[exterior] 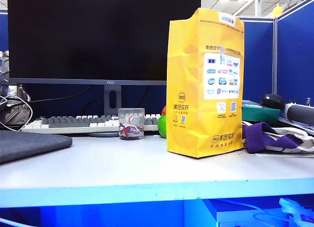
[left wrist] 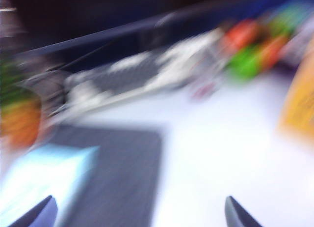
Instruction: Pick up the transparent tape and throw it into the yellow paper bag.
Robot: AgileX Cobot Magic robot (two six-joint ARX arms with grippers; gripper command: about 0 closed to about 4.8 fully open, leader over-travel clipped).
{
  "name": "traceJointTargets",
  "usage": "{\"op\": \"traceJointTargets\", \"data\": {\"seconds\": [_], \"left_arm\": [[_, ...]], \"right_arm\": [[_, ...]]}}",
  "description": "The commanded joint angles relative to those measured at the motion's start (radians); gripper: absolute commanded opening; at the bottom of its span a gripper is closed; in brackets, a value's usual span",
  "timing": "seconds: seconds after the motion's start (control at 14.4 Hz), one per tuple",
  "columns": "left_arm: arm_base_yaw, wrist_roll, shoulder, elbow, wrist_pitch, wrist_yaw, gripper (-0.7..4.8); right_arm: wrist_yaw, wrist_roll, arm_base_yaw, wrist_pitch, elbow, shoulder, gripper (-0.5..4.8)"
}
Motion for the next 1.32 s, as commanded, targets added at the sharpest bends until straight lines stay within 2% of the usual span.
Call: {"op": "traceJointTargets", "data": {"seconds": [0.07,0.14,0.35,0.49,0.56,0.7,0.84,0.98,1.11,1.25,1.32], "left_arm": [[0.0,-0.038,-0.001,-0.136,0.311,0.022,4.79],[0.0,-0.016,-0.007,-0.183,0.348,0.023,4.79],[-0.007,-0.012,-0.085,-0.251,0.313,0.022,4.79],[-0.008,-0.012,-0.248,-0.279,0.303,0.021,4.79],[-0.008,-0.042,-0.37,-0.28,0.315,-0.021,4.79],[-0.006,-0.074,-0.369,-0.272,0.322,-0.03,4.79],[-0.006,-0.085,-0.367,-0.302,0.264,-0.059,4.79],[-0.006,-0.126,-0.367,-0.344,0.244,-0.103,4.79],[-0.006,-0.132,-0.367,-0.357,0.24,-0.103,4.79],[-0.006,-0.145,-0.367,-0.359,0.241,-0.094,4.79],[-0.006,-0.145,-0.367,-0.359,0.241,-0.09,4.79]], "right_arm": [[0.018,-0.016,0.0,0.15,-0.113,0.047,3.28],[0.032,-0.072,0.0,0.177,-0.148,0.048,3.28],[0.087,-0.156,-0.001,0.19,-0.157,0.029,3.28],[0.091,-0.156,0.0,0.196,-0.158,0.0,3.28],[0.092,-0.163,0.0,0.176,-0.158,-0.027,3.28],[0.197,-0.227,-0.003,0.153,-0.17,-0.061,3.28],[0.27,-0.23,-0.016,0.148,-0.188,-0.058,3.28],[0.272,-0.233,-0.039,0.15,-0.224,-0.057,3.28],[0.243,-0.223,-0.065,0.152,-0.264,-0.056,3.28],[0.243,-0.1,-0.066,0.138,-0.286,-0.056,3.28],[0.243,-0.091,-0.066,0.108,-0.288,-0.056,3.28]]}}
